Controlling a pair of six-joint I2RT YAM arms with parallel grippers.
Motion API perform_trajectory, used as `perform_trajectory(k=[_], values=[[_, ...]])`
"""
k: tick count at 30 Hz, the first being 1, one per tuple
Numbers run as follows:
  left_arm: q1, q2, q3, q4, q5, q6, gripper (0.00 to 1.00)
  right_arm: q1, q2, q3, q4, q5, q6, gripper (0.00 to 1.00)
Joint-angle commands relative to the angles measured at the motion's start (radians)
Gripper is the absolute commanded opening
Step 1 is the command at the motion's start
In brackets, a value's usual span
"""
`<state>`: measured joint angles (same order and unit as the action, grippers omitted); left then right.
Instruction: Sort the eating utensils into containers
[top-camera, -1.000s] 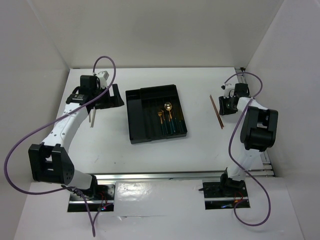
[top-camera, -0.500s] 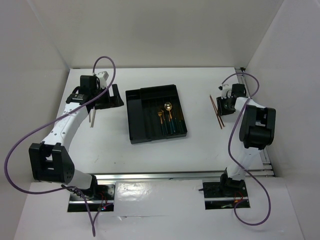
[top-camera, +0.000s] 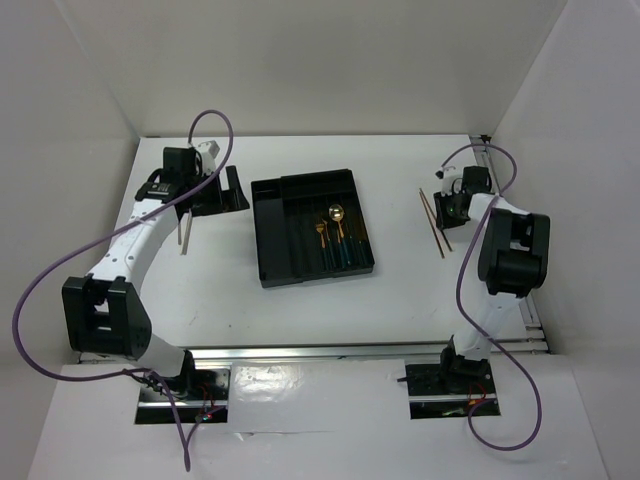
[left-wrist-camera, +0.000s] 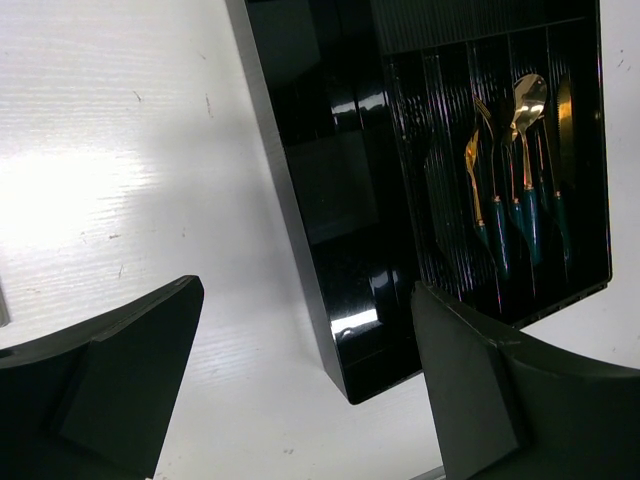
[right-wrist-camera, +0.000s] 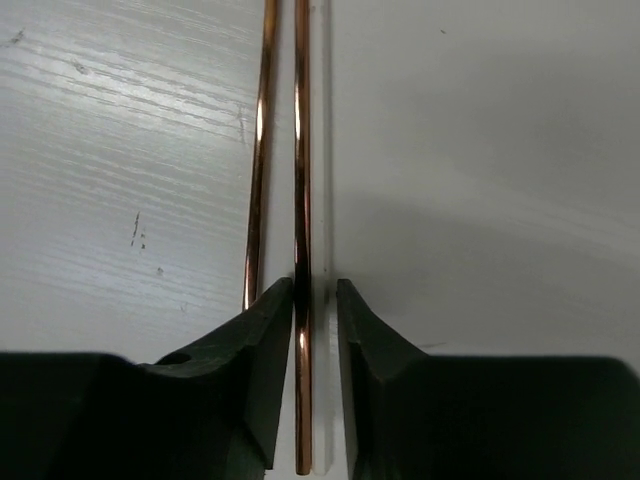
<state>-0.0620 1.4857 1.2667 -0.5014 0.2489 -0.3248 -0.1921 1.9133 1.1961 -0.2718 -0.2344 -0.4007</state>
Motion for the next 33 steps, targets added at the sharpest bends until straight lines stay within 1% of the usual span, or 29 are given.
perform_trajectory(k=[1,3,4,9,12,23,29,33], values=[[0.005,0.007,0.049,0.014,0.021,-0.016,0.99,0.033,0.052,0.007,-0.055,-0.042,-0.041,0.28],[0.005,0.007,0.049,0.005,0.021,-0.016,0.99,0.058,0.082,0.007,-0.092,-0.052,-0.041,0.21],[0.005,0.007,0.049,0.004,0.021,-0.016,0.99,0.059,0.093,0.016,-0.101,-0.052,-0.041,0.14],[0.005,-0.002,0.039,0.004,0.021,-0.016,0.99,0.068,0.127,0.028,-0.135,-0.052,-0.041,0.00],[0.014,-0.002,0.028,0.004,0.021,-0.016,0.99,0.077,0.127,0.037,-0.135,-0.052,-0.032,0.00],[0.014,-0.021,0.008,0.024,0.032,-0.016,0.99,0.086,0.044,0.114,-0.124,-0.098,0.037,0.00],[0.014,-0.021,0.008,0.024,0.041,-0.025,0.99,0.086,0.023,0.123,-0.133,-0.098,0.046,0.00],[0.014,-0.012,0.008,0.024,0.041,-0.025,0.99,0.095,0.023,0.112,-0.124,-0.062,0.046,0.00]])
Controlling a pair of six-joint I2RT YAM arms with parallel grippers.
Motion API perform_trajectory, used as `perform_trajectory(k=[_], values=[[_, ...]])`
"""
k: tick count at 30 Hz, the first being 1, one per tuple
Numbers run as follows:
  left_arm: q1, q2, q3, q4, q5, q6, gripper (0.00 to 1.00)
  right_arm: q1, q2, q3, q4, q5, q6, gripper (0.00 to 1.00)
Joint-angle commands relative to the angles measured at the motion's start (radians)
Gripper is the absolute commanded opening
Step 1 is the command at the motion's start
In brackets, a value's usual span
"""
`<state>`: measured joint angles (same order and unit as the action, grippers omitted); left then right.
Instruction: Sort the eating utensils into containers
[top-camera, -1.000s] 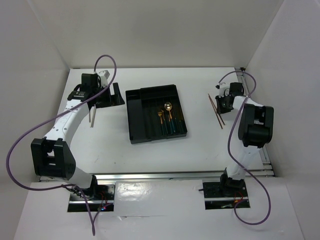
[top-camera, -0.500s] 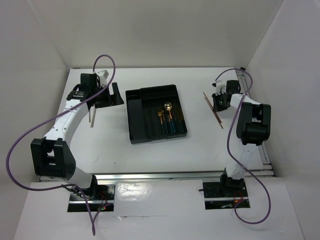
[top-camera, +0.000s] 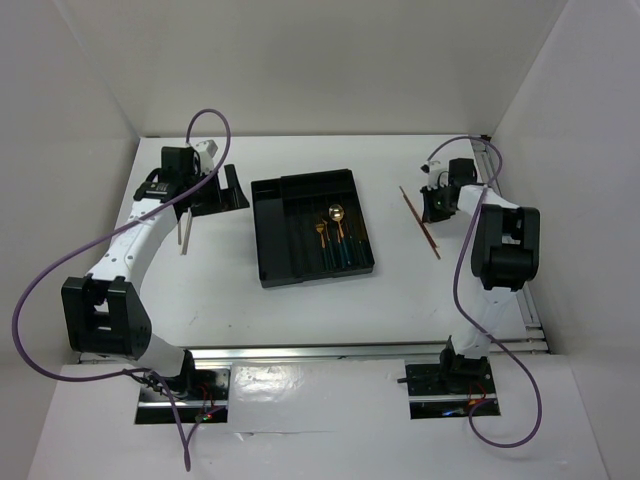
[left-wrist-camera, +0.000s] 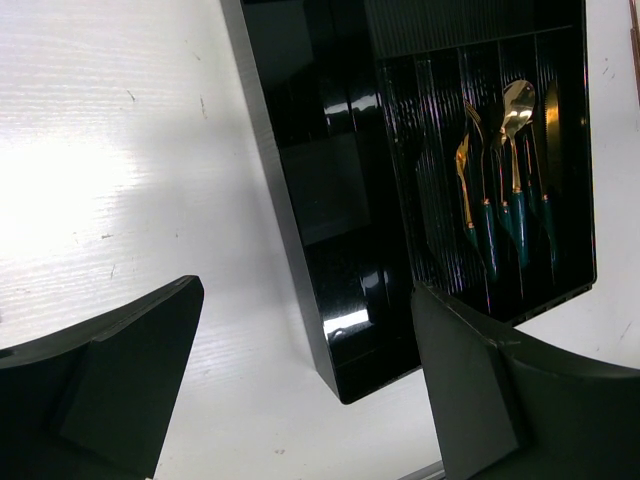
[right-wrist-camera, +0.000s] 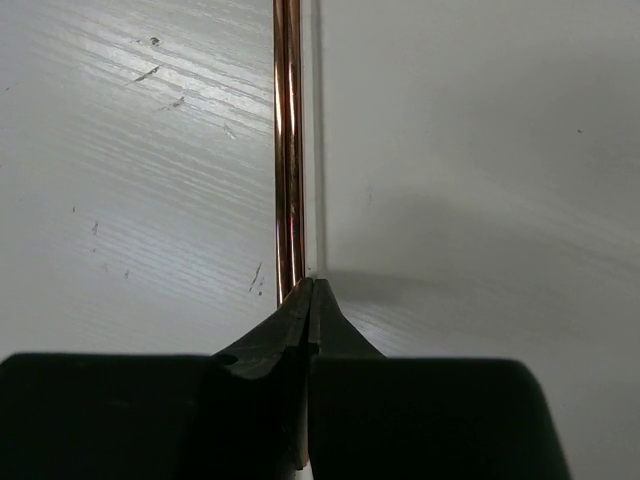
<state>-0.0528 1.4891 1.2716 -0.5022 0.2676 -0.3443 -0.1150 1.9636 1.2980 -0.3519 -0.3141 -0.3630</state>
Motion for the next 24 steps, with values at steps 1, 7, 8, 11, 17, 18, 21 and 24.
perform_trajectory(k=[1,7,8,11,17,18,21,24], values=[[0.005,-0.015,0.003,0.025,0.022,-0.005,0.99,0.018,-0.028,-0.002,-0.033,0.038,0.009,0.00],[0.005,-0.015,0.003,0.025,0.022,0.004,0.99,0.037,-0.038,-0.042,-0.015,0.061,-0.010,0.15],[0.005,-0.015,0.003,0.025,0.022,0.004,0.99,0.037,-0.038,-0.042,-0.015,0.061,-0.019,0.15],[0.005,-0.015,0.003,0.025,0.032,0.004,0.99,0.046,-0.038,-0.065,-0.004,0.095,-0.030,0.21],[0.005,-0.015,0.003,0.016,0.032,0.004,0.99,0.055,-0.029,-0.097,0.028,0.147,-0.042,0.23],[0.005,-0.015,0.003,0.016,0.032,0.004,0.99,0.055,-0.020,-0.097,0.037,0.159,-0.051,0.23],[0.005,-0.015,0.003,0.016,0.032,0.013,0.99,0.055,-0.002,-0.097,0.037,0.178,-0.051,0.22],[0.014,-0.006,0.012,0.016,0.032,0.013,0.99,0.055,0.041,-0.085,0.028,0.178,-0.062,0.22]])
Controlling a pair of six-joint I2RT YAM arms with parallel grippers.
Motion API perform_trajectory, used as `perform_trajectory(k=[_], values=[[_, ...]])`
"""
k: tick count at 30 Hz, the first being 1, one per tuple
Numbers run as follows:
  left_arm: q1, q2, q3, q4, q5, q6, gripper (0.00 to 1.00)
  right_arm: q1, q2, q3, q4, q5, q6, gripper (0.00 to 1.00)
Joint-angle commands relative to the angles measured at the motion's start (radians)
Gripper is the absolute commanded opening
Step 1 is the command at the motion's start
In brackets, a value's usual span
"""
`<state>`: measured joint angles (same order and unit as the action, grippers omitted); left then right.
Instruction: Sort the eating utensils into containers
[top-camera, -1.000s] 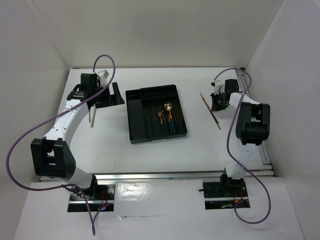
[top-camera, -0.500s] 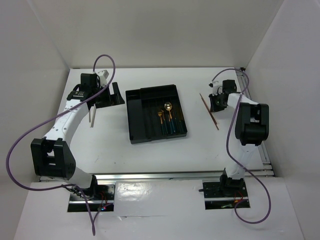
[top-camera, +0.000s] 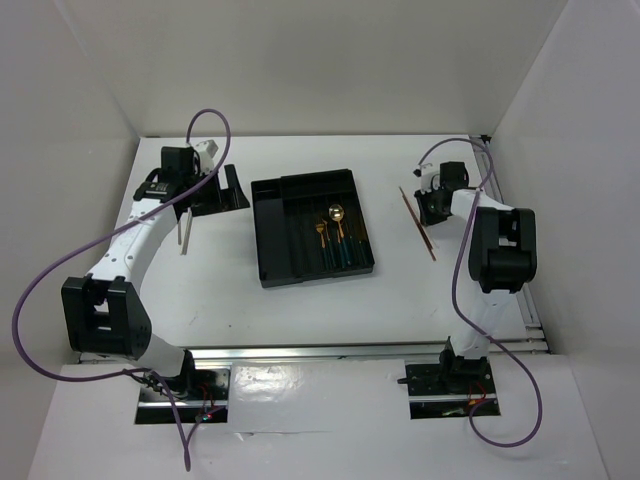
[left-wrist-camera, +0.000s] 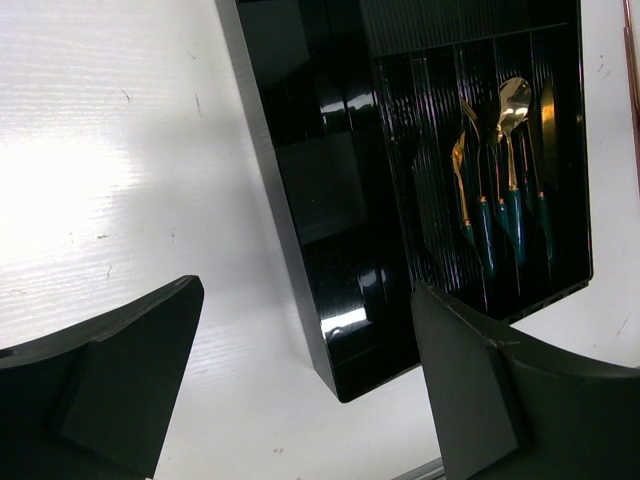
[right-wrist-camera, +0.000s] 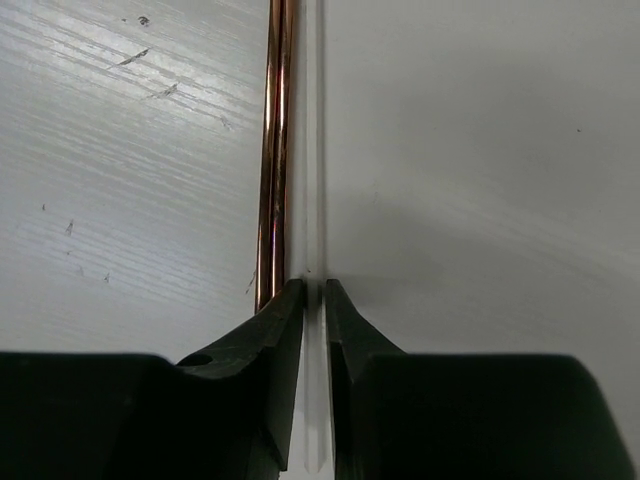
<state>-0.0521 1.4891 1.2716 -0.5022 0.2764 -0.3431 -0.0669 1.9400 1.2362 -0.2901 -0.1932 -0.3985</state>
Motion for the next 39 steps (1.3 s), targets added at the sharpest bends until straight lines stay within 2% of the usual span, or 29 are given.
perform_trajectory(k=[1,13,17,21,28,35,39], values=[[0.014,-0.006,0.012,0.007,0.032,0.012,0.99,0.007,0.074,-0.023,-0.034,0.057,-0.037,0.19],[0.023,-0.015,0.003,0.007,0.032,0.021,1.00,0.016,0.148,0.022,-0.095,0.038,-0.046,0.00],[0.032,-0.015,0.003,0.007,0.032,0.021,1.00,0.016,0.160,0.031,-0.109,0.018,-0.037,0.00],[0.032,-0.036,-0.006,0.019,0.032,0.021,1.00,0.016,0.074,0.060,-0.100,0.008,-0.008,0.00],[0.032,-0.090,-0.095,0.077,0.014,-0.016,1.00,0.026,-0.071,0.210,-0.144,-0.029,0.098,0.00],[0.032,-0.138,-0.135,0.102,-0.032,-0.025,1.00,0.082,-0.125,0.351,-0.234,-0.063,0.188,0.00],[0.032,-0.167,-0.156,0.122,-0.110,-0.045,1.00,0.166,-0.136,0.394,-0.322,-0.158,0.285,0.00]])
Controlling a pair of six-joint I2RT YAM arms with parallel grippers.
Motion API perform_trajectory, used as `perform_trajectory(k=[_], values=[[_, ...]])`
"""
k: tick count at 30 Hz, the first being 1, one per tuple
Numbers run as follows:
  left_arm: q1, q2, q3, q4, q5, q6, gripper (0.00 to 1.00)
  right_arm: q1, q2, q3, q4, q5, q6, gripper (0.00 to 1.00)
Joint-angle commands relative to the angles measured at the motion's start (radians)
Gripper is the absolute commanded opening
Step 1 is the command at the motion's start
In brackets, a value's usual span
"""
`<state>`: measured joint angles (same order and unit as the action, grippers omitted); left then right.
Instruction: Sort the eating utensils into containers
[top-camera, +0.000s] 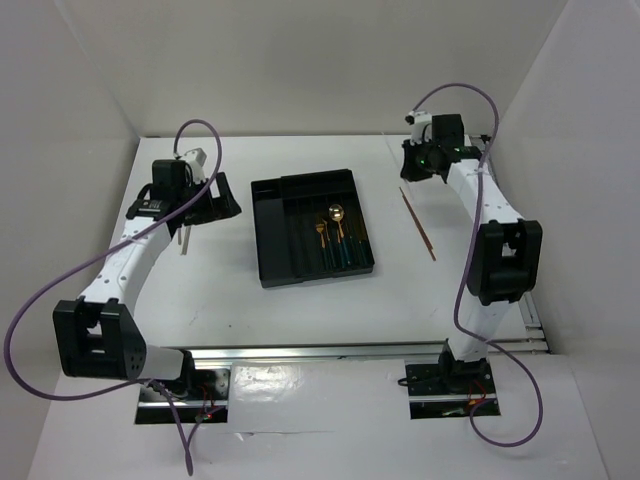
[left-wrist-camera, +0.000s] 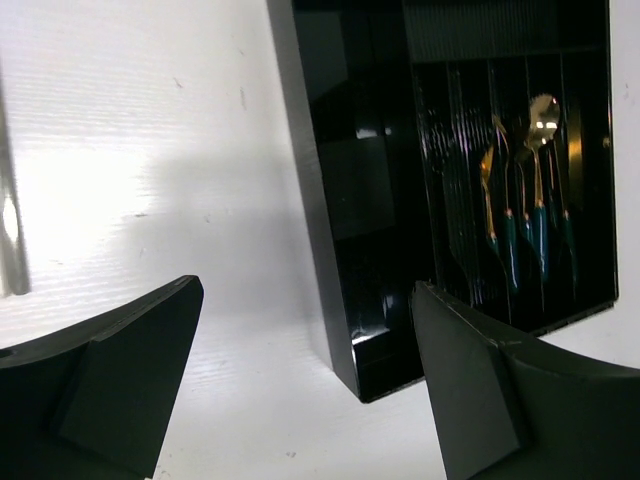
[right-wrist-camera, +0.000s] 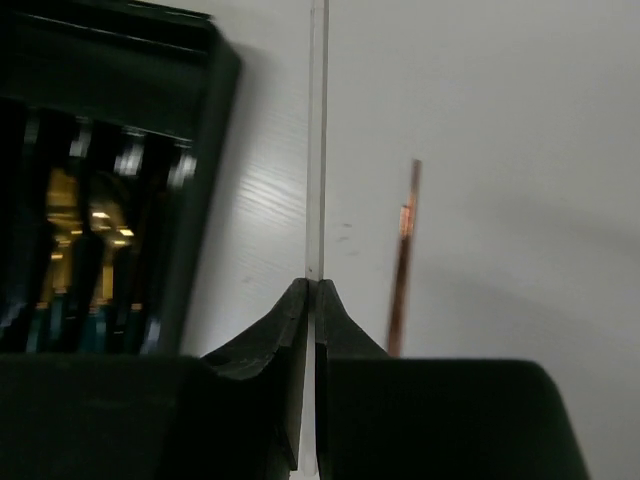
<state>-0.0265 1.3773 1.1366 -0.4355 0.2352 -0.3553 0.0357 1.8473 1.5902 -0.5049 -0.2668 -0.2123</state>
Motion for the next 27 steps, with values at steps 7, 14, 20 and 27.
perform_trajectory(k=[7,14,20,27], values=[[0.007,-0.083,-0.021,0.061,-0.206,-0.074,1.00,0.259,-0.115,-0.064,-0.075,-0.245,0.373,0.00],[0.007,-0.133,-0.020,0.038,-0.283,-0.096,1.00,0.369,-0.103,-0.055,-0.043,-0.245,0.596,0.00],[0.007,-0.156,-0.058,0.049,-0.283,-0.105,1.00,0.438,-0.072,-0.021,0.032,-0.295,0.758,0.00],[0.007,-0.184,-0.058,0.049,-0.304,-0.105,1.00,0.527,0.012,0.050,0.115,-0.327,0.945,0.00]])
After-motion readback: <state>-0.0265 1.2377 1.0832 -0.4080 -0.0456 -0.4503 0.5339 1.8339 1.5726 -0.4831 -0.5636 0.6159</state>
